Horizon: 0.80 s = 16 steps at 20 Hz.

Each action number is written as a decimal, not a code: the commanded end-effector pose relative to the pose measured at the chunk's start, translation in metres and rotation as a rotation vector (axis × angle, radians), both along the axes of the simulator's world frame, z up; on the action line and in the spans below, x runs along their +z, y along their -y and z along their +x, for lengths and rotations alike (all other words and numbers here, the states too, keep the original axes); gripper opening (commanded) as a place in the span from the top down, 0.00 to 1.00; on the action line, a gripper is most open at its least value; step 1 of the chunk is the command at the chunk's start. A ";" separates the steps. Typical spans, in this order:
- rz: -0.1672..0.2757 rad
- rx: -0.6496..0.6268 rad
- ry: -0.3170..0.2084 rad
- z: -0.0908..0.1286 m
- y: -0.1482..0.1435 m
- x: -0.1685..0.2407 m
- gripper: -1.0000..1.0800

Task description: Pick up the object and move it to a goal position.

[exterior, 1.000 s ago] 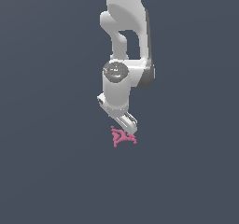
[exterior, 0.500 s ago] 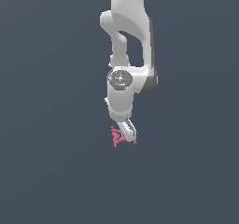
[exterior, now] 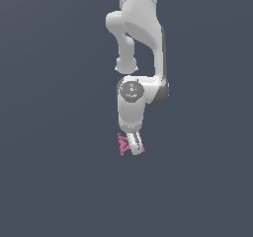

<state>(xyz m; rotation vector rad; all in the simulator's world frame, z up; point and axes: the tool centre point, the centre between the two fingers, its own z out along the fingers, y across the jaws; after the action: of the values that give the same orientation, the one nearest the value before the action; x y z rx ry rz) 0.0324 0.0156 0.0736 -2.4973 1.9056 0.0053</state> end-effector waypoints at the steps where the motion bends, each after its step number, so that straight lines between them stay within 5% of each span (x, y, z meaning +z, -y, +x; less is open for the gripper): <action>1: -0.001 -0.041 0.001 0.001 -0.002 -0.003 0.04; 16: -0.002 -0.103 0.002 0.002 -0.005 -0.015 0.04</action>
<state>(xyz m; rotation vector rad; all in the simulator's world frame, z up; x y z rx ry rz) 0.0352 0.0206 0.0618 -2.3960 2.0310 -0.0005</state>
